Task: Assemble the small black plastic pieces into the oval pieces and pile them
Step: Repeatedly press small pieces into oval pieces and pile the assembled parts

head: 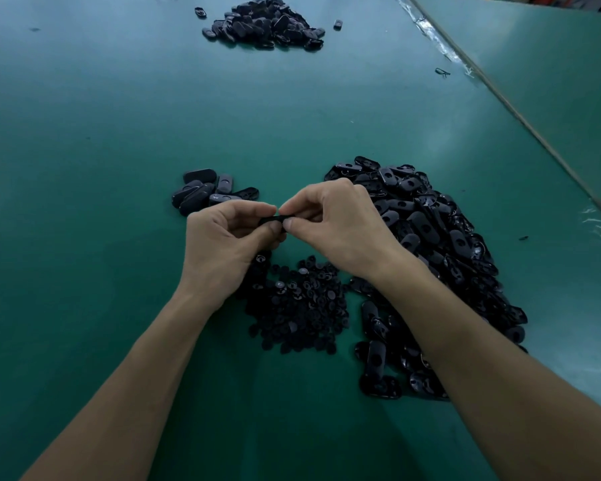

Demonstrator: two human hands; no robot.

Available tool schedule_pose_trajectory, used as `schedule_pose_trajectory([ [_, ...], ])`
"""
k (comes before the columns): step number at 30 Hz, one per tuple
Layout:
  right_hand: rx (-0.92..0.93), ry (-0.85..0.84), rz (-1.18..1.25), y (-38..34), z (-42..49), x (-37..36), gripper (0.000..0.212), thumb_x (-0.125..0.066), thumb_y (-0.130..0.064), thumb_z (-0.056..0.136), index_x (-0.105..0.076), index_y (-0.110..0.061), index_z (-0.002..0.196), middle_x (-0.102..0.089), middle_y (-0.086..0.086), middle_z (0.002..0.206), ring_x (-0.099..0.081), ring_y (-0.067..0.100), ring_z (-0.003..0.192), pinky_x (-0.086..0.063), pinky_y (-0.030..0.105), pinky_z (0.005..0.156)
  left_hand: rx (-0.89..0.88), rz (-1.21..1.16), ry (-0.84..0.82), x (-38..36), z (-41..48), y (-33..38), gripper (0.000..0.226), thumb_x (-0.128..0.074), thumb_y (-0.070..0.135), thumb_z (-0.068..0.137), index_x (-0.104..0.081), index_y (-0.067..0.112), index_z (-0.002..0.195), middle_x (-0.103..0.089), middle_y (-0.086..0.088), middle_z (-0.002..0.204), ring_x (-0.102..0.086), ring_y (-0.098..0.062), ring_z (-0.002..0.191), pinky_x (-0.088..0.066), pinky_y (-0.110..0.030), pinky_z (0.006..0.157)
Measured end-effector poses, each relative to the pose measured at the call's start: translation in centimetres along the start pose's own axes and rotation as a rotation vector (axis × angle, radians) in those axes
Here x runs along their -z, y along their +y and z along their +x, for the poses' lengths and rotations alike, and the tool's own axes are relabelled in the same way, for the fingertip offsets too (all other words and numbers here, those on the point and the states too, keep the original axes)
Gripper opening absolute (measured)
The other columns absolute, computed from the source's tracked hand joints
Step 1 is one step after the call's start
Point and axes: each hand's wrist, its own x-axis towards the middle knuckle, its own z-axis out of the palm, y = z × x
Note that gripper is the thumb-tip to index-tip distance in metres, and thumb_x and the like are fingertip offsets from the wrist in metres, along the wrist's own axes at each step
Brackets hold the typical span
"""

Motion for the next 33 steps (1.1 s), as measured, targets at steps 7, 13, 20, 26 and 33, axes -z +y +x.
schedule_pose_trajectory([
  [7, -0.039, -0.054, -0.222, 0.7, 0.0, 0.3, 0.032, -0.065, -0.011, 0.094, -0.068, -0.017, 0.125, -0.068, 0.003, 0.117, -0.062, 0.008, 0.105, -0.05, 0.026, 0.101, -0.149, 0.307, 0.178, 0.7, 0.1, -0.4, 0.025, -0.081, 0.006, 0.083, -0.073, 0.029, 0.09, -0.077, 0.011, 0.081, -0.075, -0.011, 0.074, -0.061, -0.025, 0.072],
  [13, -0.217, 0.039, -0.666, 2.5, 0.0, 1.1, 0.035, -0.059, -0.025, 0.098, -0.058, -0.018, 0.132, -0.048, 0.01, 0.126, -0.043, 0.029, 0.119, -0.04, 0.039, 0.099, -0.232, 0.544, 0.334, 1.9, 0.6, 0.0, 0.019, -0.08, 0.017, 0.085, -0.074, 0.026, 0.1, -0.068, 0.023, 0.086, -0.067, 0.009, 0.076, -0.052, -0.008, 0.078],
  [20, -0.238, 0.021, -0.749, 3.2, 0.1, 0.8, 0.028, -0.051, -0.029, 0.102, -0.06, -0.019, 0.126, -0.062, 0.007, 0.121, -0.049, 0.029, 0.115, -0.042, 0.04, 0.093, -0.199, 0.783, 0.269, 2.2, 0.7, -0.4, 0.017, -0.078, 0.015, 0.087, -0.077, 0.017, 0.104, -0.07, 0.007, 0.096, -0.06, 0.005, 0.07, -0.042, 0.001, 0.073],
  [26, -0.229, 0.011, -0.78, 3.3, 0.5, 0.7, 0.025, -0.054, -0.028, 0.102, -0.062, -0.015, 0.122, -0.063, 0.008, 0.118, -0.05, 0.03, 0.115, -0.043, 0.04, 0.094, -0.192, 0.915, 0.259, 2.4, 0.8, -0.7, 0.026, -0.078, 0.02, 0.087, -0.074, 0.014, 0.112, -0.051, 0.004, 0.105, -0.054, -0.012, 0.082, -0.049, -0.023, 0.084],
  [33, -0.131, 0.134, -0.772, 3.4, 0.4, 0.7, 0.022, -0.05, -0.012, 0.102, -0.066, -0.015, 0.116, -0.068, 0.005, 0.106, -0.058, 0.026, 0.103, -0.047, 0.037, 0.088, -0.212, 0.891, 0.261, 2.7, 0.9, -0.8, 0.009, -0.073, 0.01, 0.09, -0.073, 0.011, 0.099, -0.062, 0.0, 0.093, -0.054, 0.0, 0.07, -0.042, 0.0, 0.073],
])
